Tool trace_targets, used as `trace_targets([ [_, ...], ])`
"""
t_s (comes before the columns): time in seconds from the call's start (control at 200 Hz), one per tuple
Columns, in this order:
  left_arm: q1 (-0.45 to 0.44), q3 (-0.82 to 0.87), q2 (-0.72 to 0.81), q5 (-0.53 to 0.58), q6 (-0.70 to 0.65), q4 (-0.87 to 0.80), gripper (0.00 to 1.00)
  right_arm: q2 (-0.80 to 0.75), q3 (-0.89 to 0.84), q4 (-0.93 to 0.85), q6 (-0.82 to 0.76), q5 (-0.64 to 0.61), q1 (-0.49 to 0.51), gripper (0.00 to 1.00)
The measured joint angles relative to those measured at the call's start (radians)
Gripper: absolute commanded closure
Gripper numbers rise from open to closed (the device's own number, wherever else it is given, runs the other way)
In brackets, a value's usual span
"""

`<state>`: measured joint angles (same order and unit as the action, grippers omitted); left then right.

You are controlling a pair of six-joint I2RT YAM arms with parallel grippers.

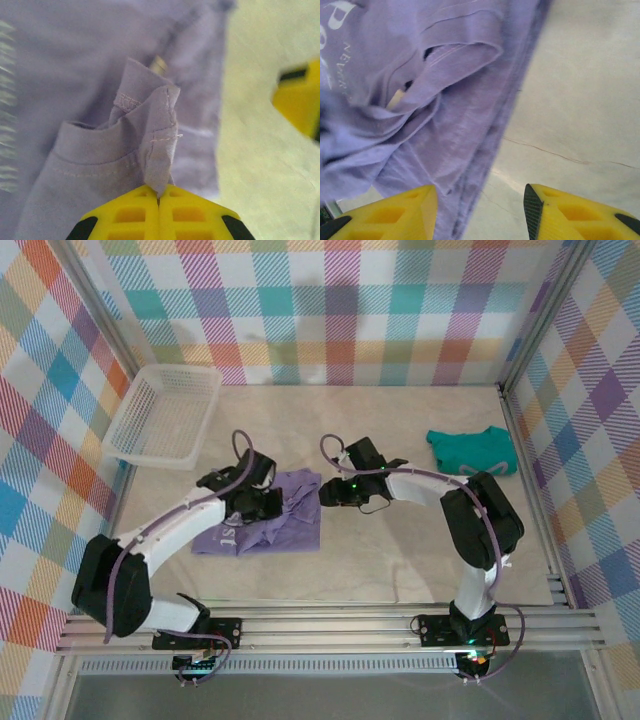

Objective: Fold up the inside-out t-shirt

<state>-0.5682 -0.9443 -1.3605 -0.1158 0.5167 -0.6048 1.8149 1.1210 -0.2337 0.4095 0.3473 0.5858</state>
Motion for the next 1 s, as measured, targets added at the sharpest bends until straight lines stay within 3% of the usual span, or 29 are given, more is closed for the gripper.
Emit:
trace_targets([
  [0.05, -0.064, 0.018, 0.01, -0.016, 0.031, 0.01, 0.8, -0.015, -0.009, -0.012, -0.006, -0.006, -0.026, 0.49],
  [0.085, -0.099, 0.031, 0.011, -0.03, 0.048, 0.025, 0.74, -0.026, -0.014, -0.019, -0.007, -0.008, -0.049, 0.49],
  [0.22, -0.205, 0.059, -0.039, -0.13, 0.093, 0.108, 0.59, -0.043, -0.018, -0.031, -0.007, -0.024, -0.121, 0.48],
  [0.375, -0.225, 0.041, -0.08, -0.181, 0.057, 0.137, 0.49, -0.039, -0.011, -0.023, -0.002, 0.011, -0.13, 0.48],
  [0.495, -0.163, 0.029, -0.029, -0.174, 0.025, 0.132, 0.46, 0.016, 0.074, -0.016, -0.001, 0.047, -0.077, 0.48],
  [0.735, 0.133, 0.099, 0.104, -0.147, 0.048, 0.14, 0.45, 0.192, 0.25, 0.026, 0.016, 0.09, -0.022, 0.51],
  [0.875, 0.158, 0.132, 0.108, -0.145, 0.048, 0.126, 0.45, 0.295, 0.33, 0.007, 0.015, 0.092, -0.022, 0.52],
  [1.0, 0.159, 0.138, 0.111, -0.144, 0.047, 0.114, 0.45, 0.34, 0.363, -0.011, 0.009, 0.092, -0.022, 0.65],
])
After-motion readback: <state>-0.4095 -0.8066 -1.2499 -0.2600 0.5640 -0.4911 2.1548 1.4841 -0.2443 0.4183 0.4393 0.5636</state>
